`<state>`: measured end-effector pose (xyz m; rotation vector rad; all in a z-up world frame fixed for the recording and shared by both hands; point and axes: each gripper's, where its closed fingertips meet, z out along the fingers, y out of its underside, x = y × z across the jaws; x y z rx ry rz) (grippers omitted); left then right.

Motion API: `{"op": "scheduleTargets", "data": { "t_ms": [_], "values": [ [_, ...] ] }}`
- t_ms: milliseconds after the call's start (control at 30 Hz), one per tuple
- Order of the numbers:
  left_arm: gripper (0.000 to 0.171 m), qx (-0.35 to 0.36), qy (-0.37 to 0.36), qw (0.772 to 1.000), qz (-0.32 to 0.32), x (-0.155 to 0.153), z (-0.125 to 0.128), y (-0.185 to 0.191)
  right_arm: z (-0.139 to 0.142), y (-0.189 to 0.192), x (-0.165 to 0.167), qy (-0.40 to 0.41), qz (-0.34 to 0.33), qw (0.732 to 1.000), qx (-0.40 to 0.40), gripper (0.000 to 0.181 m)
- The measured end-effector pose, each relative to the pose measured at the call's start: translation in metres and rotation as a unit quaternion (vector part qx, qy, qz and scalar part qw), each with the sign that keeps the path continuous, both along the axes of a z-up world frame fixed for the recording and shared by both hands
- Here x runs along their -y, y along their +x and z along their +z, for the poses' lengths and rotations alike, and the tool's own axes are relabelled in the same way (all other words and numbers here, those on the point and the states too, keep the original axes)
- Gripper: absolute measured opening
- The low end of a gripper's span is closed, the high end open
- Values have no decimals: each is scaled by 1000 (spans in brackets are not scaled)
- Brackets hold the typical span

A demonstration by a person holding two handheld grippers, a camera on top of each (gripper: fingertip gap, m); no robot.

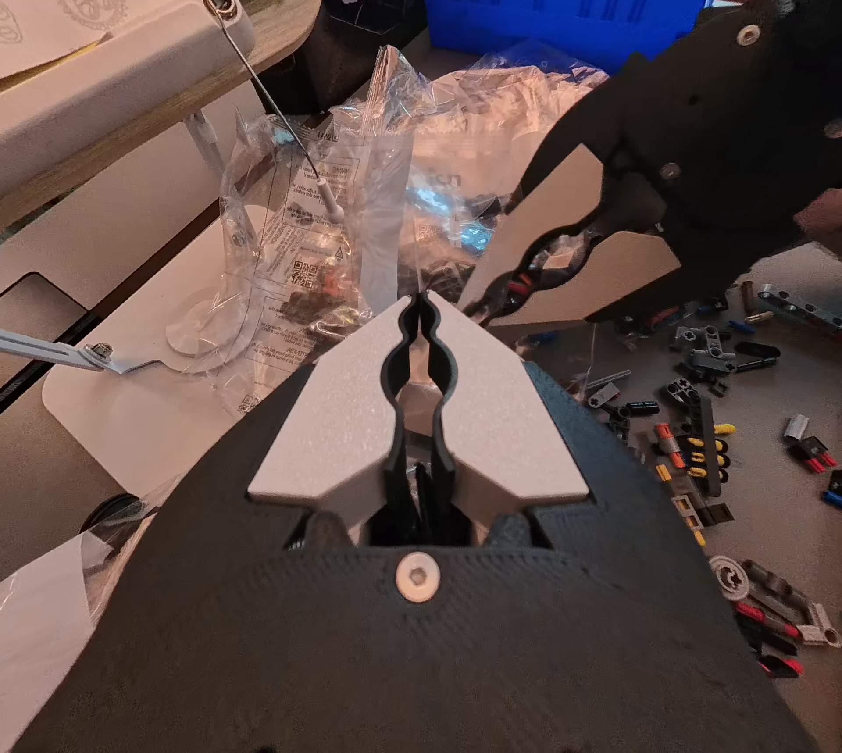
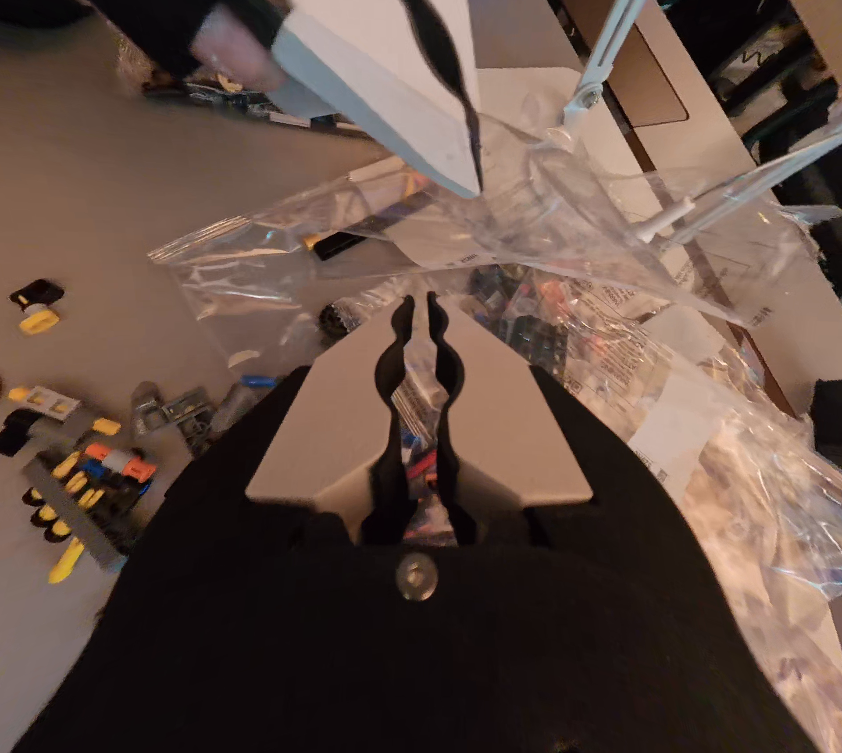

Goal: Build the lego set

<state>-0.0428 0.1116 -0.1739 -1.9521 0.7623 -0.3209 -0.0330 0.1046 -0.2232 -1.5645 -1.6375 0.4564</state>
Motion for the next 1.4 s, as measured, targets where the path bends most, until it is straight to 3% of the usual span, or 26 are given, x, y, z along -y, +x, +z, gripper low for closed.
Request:
{"op": "scheduleTargets", "data": {
  "t_ms": [367, 667, 1100, 1400],
  "values": [
    [0, 2, 4, 1000, 4, -1, 2, -4, 14, 15, 14, -24, 30, 999, -15, 0],
    [0, 4, 11, 1000, 9, -1, 6, -8, 4, 20, 66, -68, 157, 985, 21, 0],
    [0, 0, 16, 1000, 16, -4, 4, -10, -15, 41, 68, -92, 164, 979, 78, 4],
    [0, -4, 11, 1000, 18, -5, 0, -11, -34, 54, 66, -118, 145, 974, 126, 20]
  ]
}}
